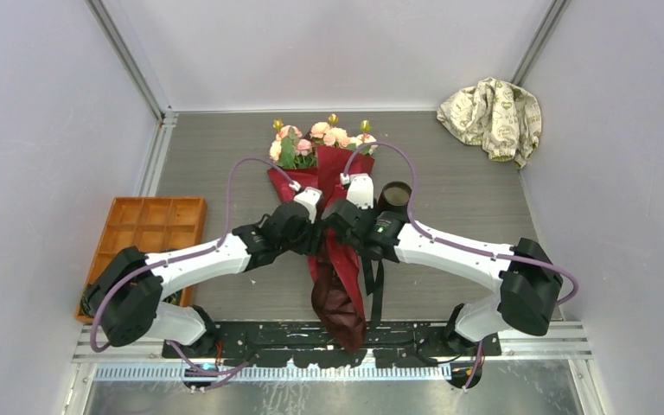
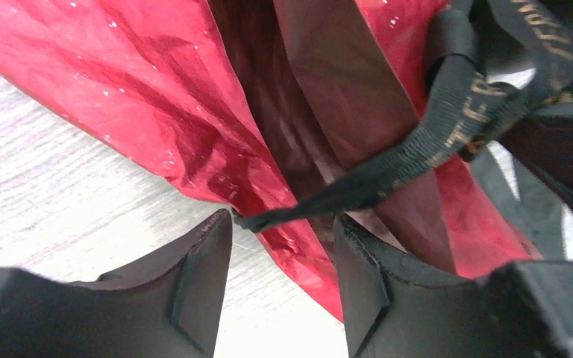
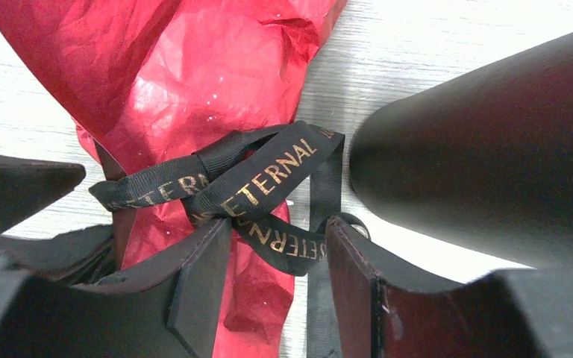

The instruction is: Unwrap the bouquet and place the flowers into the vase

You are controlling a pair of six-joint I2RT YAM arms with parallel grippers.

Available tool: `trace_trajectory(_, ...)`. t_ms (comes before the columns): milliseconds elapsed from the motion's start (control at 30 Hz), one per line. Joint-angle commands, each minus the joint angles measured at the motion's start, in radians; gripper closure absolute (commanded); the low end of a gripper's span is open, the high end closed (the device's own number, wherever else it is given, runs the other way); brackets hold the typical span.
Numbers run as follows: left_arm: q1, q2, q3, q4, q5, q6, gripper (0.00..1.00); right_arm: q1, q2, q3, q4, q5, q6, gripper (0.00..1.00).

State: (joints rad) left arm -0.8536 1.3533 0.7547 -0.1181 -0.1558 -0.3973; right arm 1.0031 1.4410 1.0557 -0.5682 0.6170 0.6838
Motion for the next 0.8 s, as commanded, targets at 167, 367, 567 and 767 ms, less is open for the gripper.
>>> trace_trajectory(167,-0.001,0.136,0.176,0.013,-0.245,0.061,0.58,-0.006,-0.06,-0.019,0.06,-0.019,0.019,0.45)
trace_trajectory(367,0.005,0.176,0.284,-0.031,-0.282,0.071,0.85,-0.006,-0.074,-0.036,0.064,-0.032,0.023,0.45)
trace_trajectory(567,0.02,0.049,0.291,-0.102,-0.326,0.045,1.0,-0.011,-0.084,-0.049,0.068,-0.021,0.018,0.44)
trace_trajectory(767,0.048,-0.138,0.24,-0.206,-0.345,-0.011,1.0,-0.021,-0.06,-0.038,0.088,-0.041,0.013,0.44)
